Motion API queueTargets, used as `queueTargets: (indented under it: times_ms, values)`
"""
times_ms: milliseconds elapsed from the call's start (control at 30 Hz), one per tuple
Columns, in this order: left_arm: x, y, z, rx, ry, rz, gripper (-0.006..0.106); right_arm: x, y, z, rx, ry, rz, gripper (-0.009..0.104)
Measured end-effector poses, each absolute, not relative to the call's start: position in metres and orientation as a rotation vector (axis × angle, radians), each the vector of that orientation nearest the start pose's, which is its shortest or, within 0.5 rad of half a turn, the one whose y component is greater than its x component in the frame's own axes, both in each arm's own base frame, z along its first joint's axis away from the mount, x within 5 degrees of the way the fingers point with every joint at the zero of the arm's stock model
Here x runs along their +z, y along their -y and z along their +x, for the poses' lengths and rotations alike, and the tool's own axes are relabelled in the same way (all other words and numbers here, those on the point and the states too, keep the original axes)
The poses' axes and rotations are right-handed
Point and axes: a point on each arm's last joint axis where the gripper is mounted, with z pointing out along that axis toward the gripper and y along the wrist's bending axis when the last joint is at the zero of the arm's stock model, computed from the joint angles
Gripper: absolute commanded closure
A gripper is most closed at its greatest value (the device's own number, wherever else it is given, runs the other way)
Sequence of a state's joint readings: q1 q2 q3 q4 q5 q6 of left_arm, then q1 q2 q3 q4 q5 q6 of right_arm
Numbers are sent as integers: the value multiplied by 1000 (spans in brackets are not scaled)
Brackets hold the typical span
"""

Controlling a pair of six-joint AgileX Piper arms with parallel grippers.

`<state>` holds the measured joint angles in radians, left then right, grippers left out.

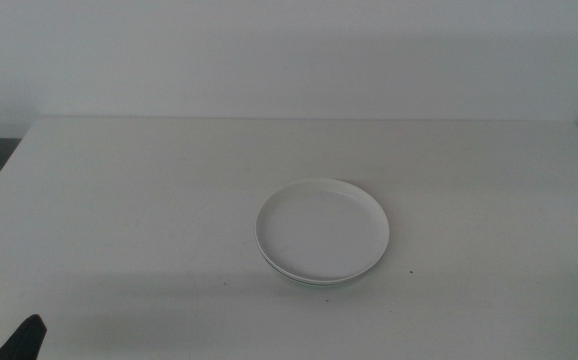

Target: Stack the three bowls on top of each other.

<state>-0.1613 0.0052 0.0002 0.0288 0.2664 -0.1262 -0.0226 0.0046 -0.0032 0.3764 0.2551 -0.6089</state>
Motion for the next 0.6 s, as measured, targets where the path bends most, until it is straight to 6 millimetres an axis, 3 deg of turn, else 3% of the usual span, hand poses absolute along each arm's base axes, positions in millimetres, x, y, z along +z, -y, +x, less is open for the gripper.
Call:
queueTargets:
  times_ms: [333,600]
  values:
    - [189,8,55,-180,-1753,52,7,194,-7,56,-119,-1690,-244,2]
    - [189,8,55,-180,-1753,52,7,197,0,56,25,-1666,47,2]
